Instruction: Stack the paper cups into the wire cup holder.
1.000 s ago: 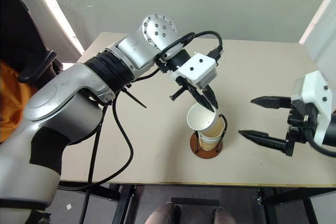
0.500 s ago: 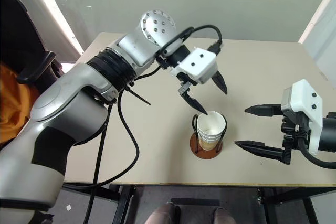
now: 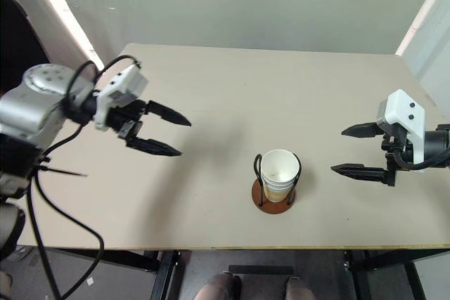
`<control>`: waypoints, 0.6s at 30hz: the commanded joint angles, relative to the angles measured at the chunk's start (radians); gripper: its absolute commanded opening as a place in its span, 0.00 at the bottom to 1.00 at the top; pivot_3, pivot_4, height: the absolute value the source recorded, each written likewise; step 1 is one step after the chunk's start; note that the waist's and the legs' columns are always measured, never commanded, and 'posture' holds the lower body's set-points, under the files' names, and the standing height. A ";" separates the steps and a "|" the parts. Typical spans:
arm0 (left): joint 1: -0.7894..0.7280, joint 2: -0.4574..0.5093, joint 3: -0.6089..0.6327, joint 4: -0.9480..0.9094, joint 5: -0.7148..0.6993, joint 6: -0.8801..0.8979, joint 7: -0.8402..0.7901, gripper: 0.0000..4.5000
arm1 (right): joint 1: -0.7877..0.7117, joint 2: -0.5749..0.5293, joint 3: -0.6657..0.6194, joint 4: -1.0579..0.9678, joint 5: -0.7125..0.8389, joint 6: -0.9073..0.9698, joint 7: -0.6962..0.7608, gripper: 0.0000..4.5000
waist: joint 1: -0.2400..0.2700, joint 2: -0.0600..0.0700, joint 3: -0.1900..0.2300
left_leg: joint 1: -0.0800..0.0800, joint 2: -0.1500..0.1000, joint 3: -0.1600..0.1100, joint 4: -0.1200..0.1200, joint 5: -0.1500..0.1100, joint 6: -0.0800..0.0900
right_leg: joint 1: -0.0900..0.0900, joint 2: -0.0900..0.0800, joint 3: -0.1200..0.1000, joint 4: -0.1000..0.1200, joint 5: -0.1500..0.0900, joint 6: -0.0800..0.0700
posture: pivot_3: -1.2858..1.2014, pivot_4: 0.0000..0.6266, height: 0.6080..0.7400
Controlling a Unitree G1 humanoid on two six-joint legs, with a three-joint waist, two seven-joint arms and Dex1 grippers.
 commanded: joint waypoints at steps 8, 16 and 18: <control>0.466 0.201 0.519 -0.229 -0.031 0.226 0.100 0.91 | -0.256 0.059 0.176 0.246 -0.185 -0.137 0.216 1.00 | -0.020 0.000 0.000 | 0.010 0.002 0.002 -0.008 0.003 -0.001 | 0.002 0.001 0.001 0.003 -0.004 -0.019 | 0.52 0.24 1.00; 0.738 0.177 0.777 -0.342 -0.001 0.285 0.149 0.91 | -0.299 0.088 0.201 0.319 -0.254 -0.174 0.289 1.00 | -0.026 -0.001 0.000 | 0.018 0.005 0.003 -0.019 0.001 0.000 | 0.001 0.002 0.001 0.009 -0.004 -0.030 | 0.52 0.24 1.00; 0.747 0.171 0.793 -0.351 0.005 0.290 0.160 0.91 | -0.298 0.095 0.203 0.323 -0.264 -0.177 0.294 1.00 | -0.026 -0.001 0.000 | 0.018 0.005 0.003 -0.019 0.001 0.000 | 0.000 0.002 0.001 0.013 -0.005 -0.032 | 0.52 0.24 1.00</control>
